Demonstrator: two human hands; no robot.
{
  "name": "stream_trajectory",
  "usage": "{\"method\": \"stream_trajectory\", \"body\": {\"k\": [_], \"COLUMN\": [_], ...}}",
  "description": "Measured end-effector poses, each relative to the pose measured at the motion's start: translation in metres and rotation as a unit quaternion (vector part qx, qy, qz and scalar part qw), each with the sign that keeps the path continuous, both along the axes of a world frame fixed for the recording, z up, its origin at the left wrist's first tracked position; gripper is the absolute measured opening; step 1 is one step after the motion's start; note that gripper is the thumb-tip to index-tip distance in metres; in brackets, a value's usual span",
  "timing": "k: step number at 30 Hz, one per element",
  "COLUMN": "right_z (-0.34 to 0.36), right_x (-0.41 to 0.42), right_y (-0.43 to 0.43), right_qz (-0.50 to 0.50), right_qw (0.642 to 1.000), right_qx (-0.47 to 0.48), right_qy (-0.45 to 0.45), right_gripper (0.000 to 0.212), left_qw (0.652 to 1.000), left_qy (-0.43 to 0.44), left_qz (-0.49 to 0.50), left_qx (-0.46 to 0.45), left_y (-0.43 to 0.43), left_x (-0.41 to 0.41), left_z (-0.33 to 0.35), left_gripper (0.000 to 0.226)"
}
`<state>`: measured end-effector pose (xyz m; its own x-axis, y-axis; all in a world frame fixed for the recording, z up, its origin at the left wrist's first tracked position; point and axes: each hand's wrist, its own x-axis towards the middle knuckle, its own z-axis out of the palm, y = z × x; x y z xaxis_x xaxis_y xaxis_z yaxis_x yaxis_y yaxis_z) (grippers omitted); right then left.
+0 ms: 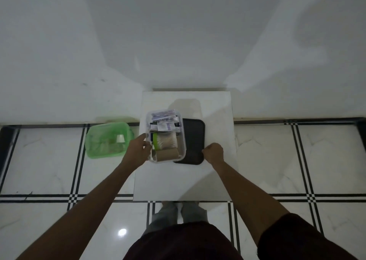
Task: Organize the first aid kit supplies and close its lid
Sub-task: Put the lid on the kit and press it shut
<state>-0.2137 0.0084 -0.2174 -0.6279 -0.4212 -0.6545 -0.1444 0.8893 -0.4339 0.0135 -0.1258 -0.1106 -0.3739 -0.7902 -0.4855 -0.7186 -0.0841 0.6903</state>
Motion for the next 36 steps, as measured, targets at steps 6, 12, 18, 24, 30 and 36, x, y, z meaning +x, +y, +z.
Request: {"method": "stream_trajectory", "body": {"k": [6,12,18,24,30,36], "right_z": [0.035,0.100,0.151,0.125,0.112,0.113], "right_x": [-0.014,-0.023,0.014,0.087,0.090,0.030], "right_y": [0.019,0.014,-0.027,-0.056,-0.058,-0.016], "right_qz": [-0.108,-0.117,0.036,0.195,0.179,-0.013], "right_qw": [0.978,0.967,0.965,0.924,0.937,0.976], "right_qx": [-0.082,-0.190,-0.254,-0.242,-0.251,-0.146], "right_qy": [-0.161,-0.122,0.056,0.224,0.162,0.160], "right_gripper": [0.020,0.023,0.024,0.027,0.016,0.032], "left_qw": [1.000,0.998,0.998,0.996,0.980,0.976], "left_qy": [0.014,-0.002,0.014,0.033,0.090,0.095], "left_qz": [-0.006,-0.057,-0.062,0.054,0.135,0.179], "left_qx": [0.009,-0.019,0.002,-0.057,0.112,0.084], "left_y": [0.001,-0.002,0.008,0.008,-0.008,0.000], "left_x": [-0.011,-0.024,-0.041,-0.052,-0.056,-0.061], "left_z": [-0.007,-0.025,-0.035,-0.021,-0.012,-0.025], "left_gripper": [0.016,0.014,0.025,0.026,0.026,0.023]}}
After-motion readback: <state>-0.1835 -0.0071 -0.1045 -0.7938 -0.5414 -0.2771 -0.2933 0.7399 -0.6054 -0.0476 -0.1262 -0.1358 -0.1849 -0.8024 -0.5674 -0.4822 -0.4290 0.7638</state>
